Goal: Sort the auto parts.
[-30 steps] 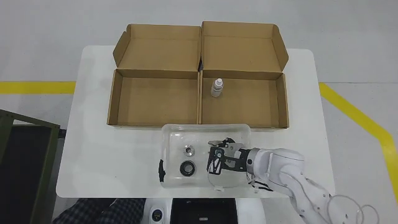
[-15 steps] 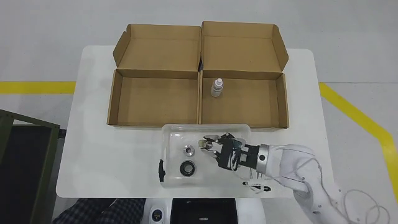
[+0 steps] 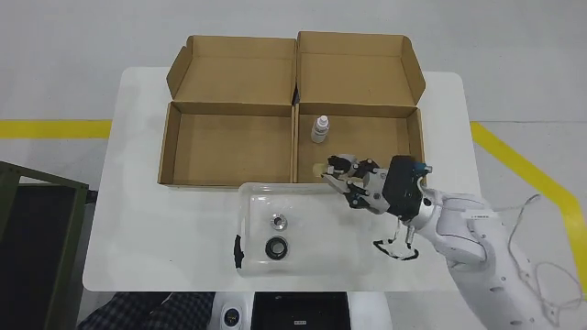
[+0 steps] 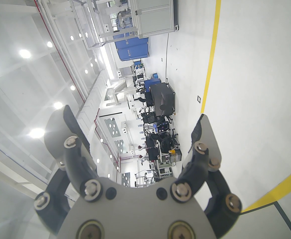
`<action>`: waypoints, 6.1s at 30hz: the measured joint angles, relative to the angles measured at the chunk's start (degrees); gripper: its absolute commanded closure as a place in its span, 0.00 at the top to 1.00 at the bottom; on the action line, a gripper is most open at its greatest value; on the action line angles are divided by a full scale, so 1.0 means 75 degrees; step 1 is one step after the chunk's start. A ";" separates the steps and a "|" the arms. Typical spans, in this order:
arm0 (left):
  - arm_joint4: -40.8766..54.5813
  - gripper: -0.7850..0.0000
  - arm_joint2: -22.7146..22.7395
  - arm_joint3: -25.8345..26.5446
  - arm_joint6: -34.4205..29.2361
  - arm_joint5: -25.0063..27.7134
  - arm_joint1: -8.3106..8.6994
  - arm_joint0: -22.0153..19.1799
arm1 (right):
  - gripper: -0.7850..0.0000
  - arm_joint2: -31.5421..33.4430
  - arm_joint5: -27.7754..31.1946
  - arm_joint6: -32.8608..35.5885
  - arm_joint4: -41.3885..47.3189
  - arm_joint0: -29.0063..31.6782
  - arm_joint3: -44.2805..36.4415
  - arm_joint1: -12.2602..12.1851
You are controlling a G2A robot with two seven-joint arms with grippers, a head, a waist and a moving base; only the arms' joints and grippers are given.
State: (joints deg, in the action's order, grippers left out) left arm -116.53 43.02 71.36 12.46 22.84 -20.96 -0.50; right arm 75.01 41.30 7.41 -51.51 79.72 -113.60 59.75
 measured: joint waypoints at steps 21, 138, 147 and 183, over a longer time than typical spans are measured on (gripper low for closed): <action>0.0000 1.00 0.0000 0.0000 0.0000 0.0000 0.0000 0.0000 | 0.00 0.0436 0.0260 -0.0122 0.1330 -0.0041 0.0118 -0.0016; 0.0000 1.00 0.0000 0.0000 0.0000 0.0000 0.0000 0.0000 | 0.58 -0.2212 0.0150 0.1772 -0.3361 -0.0513 0.0033 0.0226; 0.0000 1.00 0.0000 0.0000 0.0000 0.0000 0.0000 0.0000 | 0.54 -0.2502 0.0153 0.1672 -0.3855 -0.0650 0.0319 0.0250; 0.0000 1.00 0.0000 0.0000 0.0000 0.0000 0.0000 0.0000 | 0.51 -0.3972 -0.0234 0.1579 -0.4152 -0.1898 0.2006 0.0720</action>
State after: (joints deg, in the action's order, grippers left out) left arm -116.53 43.02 71.36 12.46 22.84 -20.96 -0.50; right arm 45.22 39.54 19.25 -82.65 65.49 -98.56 65.15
